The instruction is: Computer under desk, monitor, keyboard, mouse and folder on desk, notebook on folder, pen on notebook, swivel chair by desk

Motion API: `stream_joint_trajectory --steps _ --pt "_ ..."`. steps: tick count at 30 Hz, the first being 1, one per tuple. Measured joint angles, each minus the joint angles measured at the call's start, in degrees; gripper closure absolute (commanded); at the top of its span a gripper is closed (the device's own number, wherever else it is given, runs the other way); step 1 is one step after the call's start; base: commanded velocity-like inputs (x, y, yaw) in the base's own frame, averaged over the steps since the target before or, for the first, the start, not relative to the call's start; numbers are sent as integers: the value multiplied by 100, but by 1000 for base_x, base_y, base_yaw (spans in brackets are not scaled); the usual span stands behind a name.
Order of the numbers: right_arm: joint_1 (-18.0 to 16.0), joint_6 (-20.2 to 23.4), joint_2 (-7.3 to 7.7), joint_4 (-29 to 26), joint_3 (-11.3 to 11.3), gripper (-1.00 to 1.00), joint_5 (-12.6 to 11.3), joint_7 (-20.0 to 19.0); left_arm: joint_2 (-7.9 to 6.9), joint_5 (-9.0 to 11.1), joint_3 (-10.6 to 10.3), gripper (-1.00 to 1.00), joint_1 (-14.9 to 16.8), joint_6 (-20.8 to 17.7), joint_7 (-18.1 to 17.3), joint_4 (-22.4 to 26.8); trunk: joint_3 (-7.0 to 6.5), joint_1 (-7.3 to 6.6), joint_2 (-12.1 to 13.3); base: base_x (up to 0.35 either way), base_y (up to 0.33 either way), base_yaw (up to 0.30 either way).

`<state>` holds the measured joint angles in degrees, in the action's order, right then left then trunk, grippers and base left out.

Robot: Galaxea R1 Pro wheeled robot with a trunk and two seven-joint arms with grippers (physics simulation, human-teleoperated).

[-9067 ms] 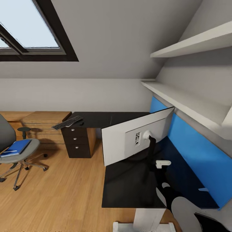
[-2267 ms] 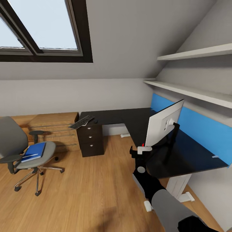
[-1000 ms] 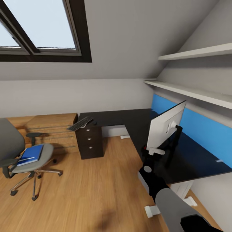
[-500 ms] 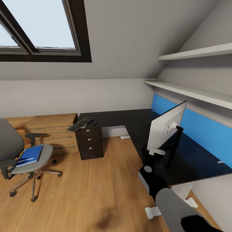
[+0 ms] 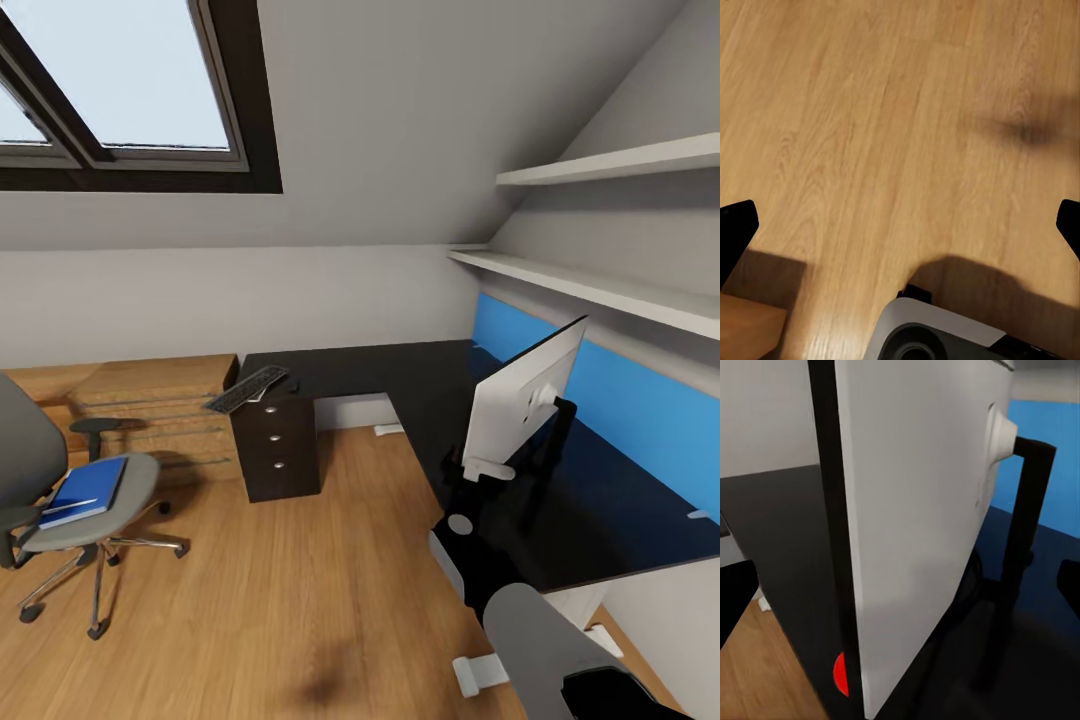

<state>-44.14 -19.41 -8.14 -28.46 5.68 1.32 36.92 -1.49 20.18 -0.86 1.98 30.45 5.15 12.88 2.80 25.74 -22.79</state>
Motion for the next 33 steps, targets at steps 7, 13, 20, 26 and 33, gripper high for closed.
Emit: stream_joint_trajectory --steps 7,13,20,26,33 --pt "0 25 32 -197 2 -100 11 18 0 -6 0 -100 0 0 -4 -4 0 0 0 4 0 0" --pt "0 345 32 -435 6 -100 15 215 0 -9 -7 -100 0 -7 -14 -3 0 0 0 0 0 0" --pt "0 626 32 -523 8 -100 19 270 0 -9 -5 -100 0 -2 -29 -4 0 -2 -1 119 0 0" --pt "0 645 32 -526 8 -100 20 272 0 -9 -7 -100 0 0 -33 -5 0 0 0 89 0 0" --pt "0 645 33 -526 7 -100 20 272 0 -9 -8 -100 0 -1 -35 -11 0 -1 0 85 -102 0"
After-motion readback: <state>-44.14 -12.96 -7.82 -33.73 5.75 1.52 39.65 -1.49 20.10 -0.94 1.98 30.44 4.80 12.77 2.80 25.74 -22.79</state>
